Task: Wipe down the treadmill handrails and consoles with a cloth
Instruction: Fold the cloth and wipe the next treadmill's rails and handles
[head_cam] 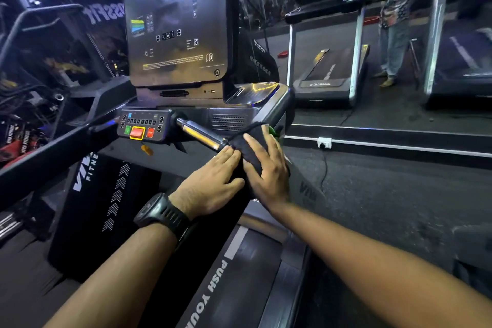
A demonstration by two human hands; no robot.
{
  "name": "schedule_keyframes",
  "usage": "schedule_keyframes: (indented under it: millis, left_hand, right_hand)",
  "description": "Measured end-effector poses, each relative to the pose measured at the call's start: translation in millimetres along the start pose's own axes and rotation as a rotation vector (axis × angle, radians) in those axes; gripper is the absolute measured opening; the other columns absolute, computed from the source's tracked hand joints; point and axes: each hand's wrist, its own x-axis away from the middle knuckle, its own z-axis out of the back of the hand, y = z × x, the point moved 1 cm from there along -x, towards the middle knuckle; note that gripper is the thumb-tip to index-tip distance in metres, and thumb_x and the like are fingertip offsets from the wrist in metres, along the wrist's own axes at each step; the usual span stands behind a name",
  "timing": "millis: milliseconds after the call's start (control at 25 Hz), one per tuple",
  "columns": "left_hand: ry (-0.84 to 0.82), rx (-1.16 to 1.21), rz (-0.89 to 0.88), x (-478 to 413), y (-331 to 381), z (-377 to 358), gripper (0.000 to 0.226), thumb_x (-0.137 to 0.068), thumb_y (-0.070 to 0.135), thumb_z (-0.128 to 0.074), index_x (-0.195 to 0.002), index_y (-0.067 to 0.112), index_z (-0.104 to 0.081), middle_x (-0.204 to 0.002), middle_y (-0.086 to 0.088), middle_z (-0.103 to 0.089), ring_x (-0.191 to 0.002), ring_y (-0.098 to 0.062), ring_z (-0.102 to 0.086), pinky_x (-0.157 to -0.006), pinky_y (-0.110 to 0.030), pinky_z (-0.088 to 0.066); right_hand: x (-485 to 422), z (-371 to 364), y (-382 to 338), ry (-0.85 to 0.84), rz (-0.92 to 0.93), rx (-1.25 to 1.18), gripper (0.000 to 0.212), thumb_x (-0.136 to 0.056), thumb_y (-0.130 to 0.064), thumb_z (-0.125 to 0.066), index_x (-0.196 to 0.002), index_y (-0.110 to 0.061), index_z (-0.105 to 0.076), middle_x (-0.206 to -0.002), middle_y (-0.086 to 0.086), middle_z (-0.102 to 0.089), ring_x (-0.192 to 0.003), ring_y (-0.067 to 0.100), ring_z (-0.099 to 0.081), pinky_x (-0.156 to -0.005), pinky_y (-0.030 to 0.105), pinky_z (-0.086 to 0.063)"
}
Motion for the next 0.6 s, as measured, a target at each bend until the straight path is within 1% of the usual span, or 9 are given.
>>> schedule_keyframes:
  millis: [40,160,200,280,320,360,480,520,600]
  left_hand:
    - [-0.001,-0.005,0.0,-3.9,0.7,0.3,0.071,-0.101,0.028,-0.046,-0.158,0.012,-0.007,-0.166,0.0,0.0,-0.15,-0.004,0.006,-0.112,-0.01,0.01]
    - [-0.013,0.005,-0.004,-9.1,2.7,-0.6,0.071,-0.101,0.027,-0.046,-0.158,0.014,-0.005,-0.166,0.003,0.002,-0.149,-0.003,0.007,-0.11,-0.008,0.01]
    - [-0.019,0.007,-0.003,-9.9,2.8,-1.3,0.072,-0.101,0.027,-0.047,-0.158,0.014,-0.005,-0.166,0.002,0.001,-0.149,-0.003,0.007,-0.111,-0.008,0.01]
    - [-0.014,0.019,0.006,-15.0,2.1,-1.1,0.072,-0.101,0.028,-0.048,-0.158,0.014,-0.006,-0.166,0.002,0.001,-0.15,-0.004,0.006,-0.114,-0.011,0.008]
    - [-0.007,0.022,0.014,-18.8,1.9,-1.0,0.072,-0.101,0.028,-0.048,-0.158,0.014,-0.006,-0.166,0.002,0.0,-0.15,-0.004,0.006,-0.115,-0.013,0.007]
    - [-0.007,0.021,0.018,-22.1,2.2,-0.5,0.072,-0.101,0.028,-0.048,-0.158,0.014,-0.006,-0.166,0.002,0.001,-0.15,-0.004,0.006,-0.115,-0.013,0.007]
    - [-0.01,0.015,0.01,-26.8,4.9,-0.4,0.072,-0.101,0.027,-0.047,-0.158,0.016,-0.005,-0.166,0.004,0.002,-0.149,-0.003,0.007,-0.111,-0.01,0.009]
    - [-0.012,0.015,0.01,-27.4,5.7,-0.8,0.072,-0.101,0.027,-0.047,-0.158,0.016,-0.005,-0.166,0.004,0.003,-0.149,-0.003,0.007,-0.11,-0.008,0.009]
    - [-0.006,0.008,0.004,-31.8,6.0,0.6,0.071,-0.102,0.027,-0.046,-0.158,0.014,-0.005,-0.166,0.002,0.003,-0.15,-0.004,0.008,-0.105,-0.003,0.014]
  right_hand:
    - [-10.1,1.6,13.1,-0.004,0.052,-0.007,0.054,-0.09,-0.039,-0.054,-0.142,-0.025,-0.055,-0.158,0.01,-0.037,-0.144,0.026,-0.037,-0.117,0.033,-0.028]
    - [-43.7,-0.7,23.9,0.118,-0.531,-0.163,0.061,-0.087,-0.043,-0.05,-0.144,-0.023,-0.053,-0.157,0.01,-0.039,-0.143,0.028,-0.04,-0.113,0.035,-0.034]
    - [-40.7,-1.3,17.6,0.122,-0.535,-0.131,0.06,-0.087,-0.041,-0.051,-0.144,-0.023,-0.053,-0.158,0.01,-0.038,-0.143,0.029,-0.039,-0.113,0.035,-0.033]
    - [-21.2,1.2,14.1,0.001,-0.091,0.0,0.055,-0.09,-0.038,-0.053,-0.143,-0.025,-0.054,-0.159,0.01,-0.035,-0.145,0.028,-0.035,-0.117,0.034,-0.028]
    - [-20.9,1.9,22.9,-0.04,0.052,0.028,0.054,-0.091,-0.038,-0.053,-0.143,-0.025,-0.054,-0.159,0.01,-0.035,-0.145,0.027,-0.034,-0.118,0.034,-0.027]
    - [-29.4,2.9,32.9,-0.026,0.044,0.009,0.056,-0.09,-0.04,-0.052,-0.144,-0.025,-0.053,-0.159,0.009,-0.036,-0.145,0.026,-0.034,-0.119,0.033,-0.027]
    - [-51.6,-1.9,33.7,0.14,-0.546,-0.165,0.062,-0.087,-0.044,-0.048,-0.146,-0.024,-0.051,-0.158,0.009,-0.038,-0.144,0.027,-0.038,-0.115,0.036,-0.034]
    - [-47.4,-1.8,26.9,0.14,-0.512,-0.129,0.061,-0.088,-0.042,-0.048,-0.146,-0.024,-0.051,-0.158,0.01,-0.037,-0.144,0.028,-0.038,-0.115,0.036,-0.034]
    - [-31.9,0.2,31.4,-0.003,-0.071,-0.012,0.056,-0.09,-0.037,-0.052,-0.144,-0.025,-0.053,-0.159,0.01,-0.036,-0.145,0.027,-0.036,-0.116,0.034,-0.031]
